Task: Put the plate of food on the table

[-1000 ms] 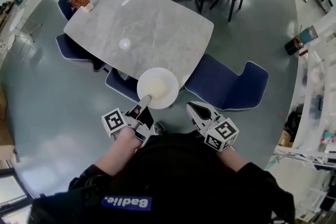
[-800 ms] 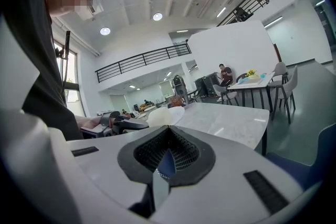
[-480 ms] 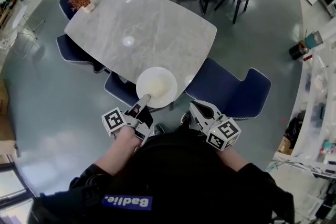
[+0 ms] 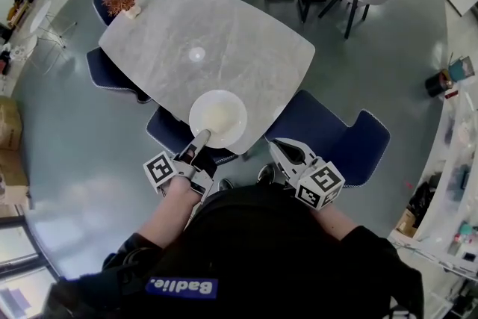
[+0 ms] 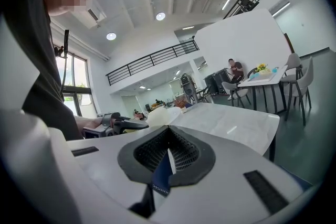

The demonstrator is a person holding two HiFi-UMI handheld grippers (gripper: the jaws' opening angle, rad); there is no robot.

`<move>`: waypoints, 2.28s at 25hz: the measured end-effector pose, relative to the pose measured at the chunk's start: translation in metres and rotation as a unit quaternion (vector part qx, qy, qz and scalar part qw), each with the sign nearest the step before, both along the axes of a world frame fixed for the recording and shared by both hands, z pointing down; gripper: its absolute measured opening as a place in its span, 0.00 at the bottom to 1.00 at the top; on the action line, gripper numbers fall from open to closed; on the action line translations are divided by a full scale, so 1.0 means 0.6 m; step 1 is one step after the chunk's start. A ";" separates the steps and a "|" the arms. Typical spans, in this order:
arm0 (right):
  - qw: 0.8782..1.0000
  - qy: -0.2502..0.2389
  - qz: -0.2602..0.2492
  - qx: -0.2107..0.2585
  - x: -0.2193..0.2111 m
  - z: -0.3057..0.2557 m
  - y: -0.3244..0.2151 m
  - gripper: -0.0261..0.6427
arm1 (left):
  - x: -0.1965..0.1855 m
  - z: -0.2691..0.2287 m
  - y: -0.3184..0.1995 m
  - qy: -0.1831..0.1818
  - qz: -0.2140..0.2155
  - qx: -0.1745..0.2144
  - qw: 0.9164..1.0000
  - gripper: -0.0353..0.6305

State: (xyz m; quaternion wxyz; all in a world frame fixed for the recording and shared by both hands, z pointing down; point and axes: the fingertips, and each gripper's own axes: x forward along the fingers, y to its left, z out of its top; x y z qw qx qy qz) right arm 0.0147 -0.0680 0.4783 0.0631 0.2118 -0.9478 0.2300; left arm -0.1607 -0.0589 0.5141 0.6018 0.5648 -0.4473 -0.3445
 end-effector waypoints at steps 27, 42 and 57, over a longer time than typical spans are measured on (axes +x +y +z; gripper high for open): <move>0.998 0.053 0.031 -0.012 0.010 0.015 -0.058 0.06 | -0.104 0.194 -0.167 -0.063 0.000 -0.050 0.997 0.09; 0.988 0.104 0.099 -0.051 0.044 0.057 -0.057 0.06 | -0.122 0.348 -0.306 -0.077 0.001 -0.086 0.993 0.09; 0.982 0.120 0.117 -0.082 0.048 0.087 -0.068 0.06 | -0.125 0.428 -0.366 -0.101 0.024 -0.127 0.987 0.09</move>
